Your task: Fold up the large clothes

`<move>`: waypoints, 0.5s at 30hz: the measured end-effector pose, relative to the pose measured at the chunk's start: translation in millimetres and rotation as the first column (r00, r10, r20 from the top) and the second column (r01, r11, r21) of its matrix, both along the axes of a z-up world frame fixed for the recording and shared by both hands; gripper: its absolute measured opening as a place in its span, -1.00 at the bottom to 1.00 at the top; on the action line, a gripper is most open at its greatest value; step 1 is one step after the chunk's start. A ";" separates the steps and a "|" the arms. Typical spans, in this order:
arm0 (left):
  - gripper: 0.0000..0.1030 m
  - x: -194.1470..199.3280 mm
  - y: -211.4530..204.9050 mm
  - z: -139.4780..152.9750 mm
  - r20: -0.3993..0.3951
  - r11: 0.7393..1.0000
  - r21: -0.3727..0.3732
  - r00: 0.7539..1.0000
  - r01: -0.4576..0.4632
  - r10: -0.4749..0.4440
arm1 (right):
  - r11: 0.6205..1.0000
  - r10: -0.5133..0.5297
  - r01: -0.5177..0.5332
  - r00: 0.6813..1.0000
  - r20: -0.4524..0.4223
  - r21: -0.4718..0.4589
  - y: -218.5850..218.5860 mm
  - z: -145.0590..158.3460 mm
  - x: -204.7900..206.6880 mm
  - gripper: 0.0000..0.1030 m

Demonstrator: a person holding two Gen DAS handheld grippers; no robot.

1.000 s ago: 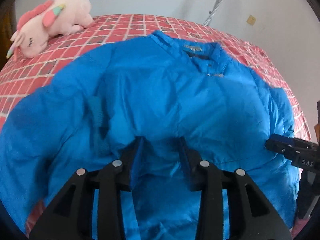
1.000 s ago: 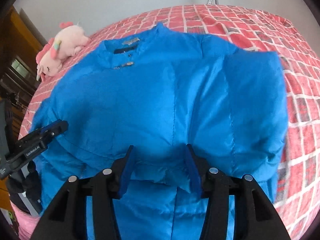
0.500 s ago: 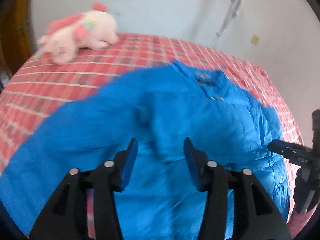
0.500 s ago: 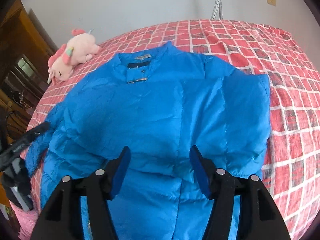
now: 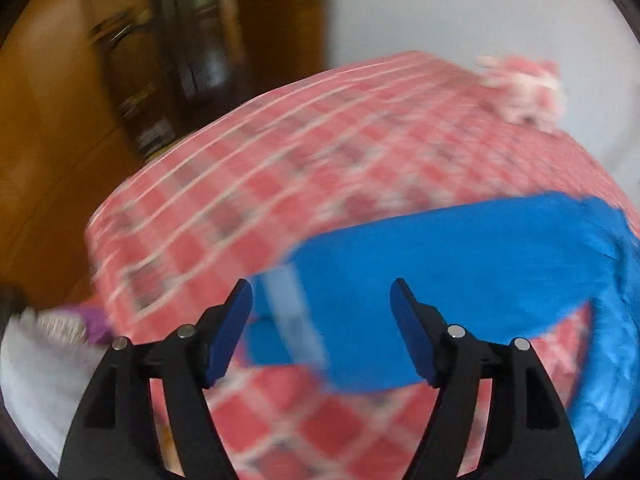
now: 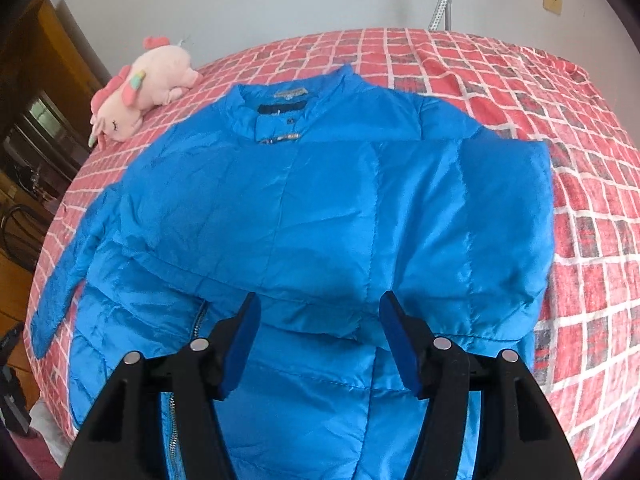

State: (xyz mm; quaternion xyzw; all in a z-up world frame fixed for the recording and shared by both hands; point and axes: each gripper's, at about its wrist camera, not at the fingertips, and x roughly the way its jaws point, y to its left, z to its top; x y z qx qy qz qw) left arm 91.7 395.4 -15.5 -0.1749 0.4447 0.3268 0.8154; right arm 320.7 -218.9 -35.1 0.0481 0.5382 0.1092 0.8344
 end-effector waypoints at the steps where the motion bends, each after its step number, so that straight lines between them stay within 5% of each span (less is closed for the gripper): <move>1: 0.43 -9.5 10.2 -5.9 0.001 1.000 -0.024 1.000 -0.019 0.019 | 1.000 0.002 -0.002 1.000 -0.001 -0.006 0.8 -1.1 0.3 0.21; 7: 0.46 -23.3 46.5 -38.6 0.087 0.968 -0.248 0.995 -0.028 0.051 | 0.999 0.002 -0.001 1.000 0.008 -0.035 3.5 -2.3 -1.3 0.22; 15: 0.38 -8.6 40.5 -47.2 0.117 0.961 -0.275 0.992 -0.019 0.053 | 0.999 -0.009 0.009 1.000 -0.001 -0.033 -0.1 -5.3 1.4 0.22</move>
